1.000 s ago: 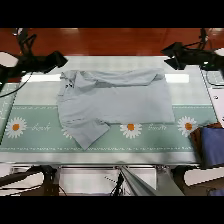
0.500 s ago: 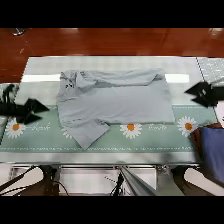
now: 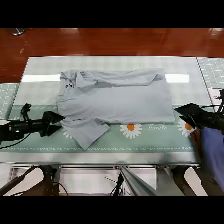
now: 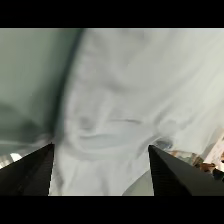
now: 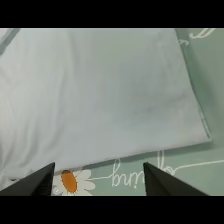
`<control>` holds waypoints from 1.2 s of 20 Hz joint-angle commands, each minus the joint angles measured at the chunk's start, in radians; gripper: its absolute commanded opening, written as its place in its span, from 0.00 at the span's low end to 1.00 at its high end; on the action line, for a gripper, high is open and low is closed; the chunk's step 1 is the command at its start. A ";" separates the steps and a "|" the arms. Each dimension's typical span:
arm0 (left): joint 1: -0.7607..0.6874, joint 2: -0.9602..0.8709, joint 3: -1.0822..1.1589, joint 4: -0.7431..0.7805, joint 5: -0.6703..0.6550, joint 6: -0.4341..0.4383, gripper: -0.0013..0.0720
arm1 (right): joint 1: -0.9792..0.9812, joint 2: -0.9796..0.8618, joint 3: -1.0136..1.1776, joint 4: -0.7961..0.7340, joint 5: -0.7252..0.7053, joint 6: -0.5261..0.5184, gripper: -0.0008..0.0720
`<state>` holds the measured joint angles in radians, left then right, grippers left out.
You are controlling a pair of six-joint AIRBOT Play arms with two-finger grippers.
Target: Fold the shirts.
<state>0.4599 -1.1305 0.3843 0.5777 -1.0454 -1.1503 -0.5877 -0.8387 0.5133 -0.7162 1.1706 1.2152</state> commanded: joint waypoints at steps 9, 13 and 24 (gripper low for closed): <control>-0.174 0.002 0.042 -0.093 0.180 0.013 0.04 | -0.061 -0.073 -0.020 -0.273 -0.059 0.172 0.88; -0.174 0.002 0.048 -0.093 0.162 0.013 0.04 | 0.000 -0.222 -0.020 -0.195 -0.058 0.139 0.88; -0.174 0.002 0.048 -0.093 0.129 0.013 0.04 | 0.292 -0.582 0.243 -0.100 -0.181 0.142 0.40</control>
<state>0.2867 -1.1294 0.4316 0.4854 -0.9024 -1.1370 -0.3641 -1.3472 0.6872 -0.8211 1.0027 1.3487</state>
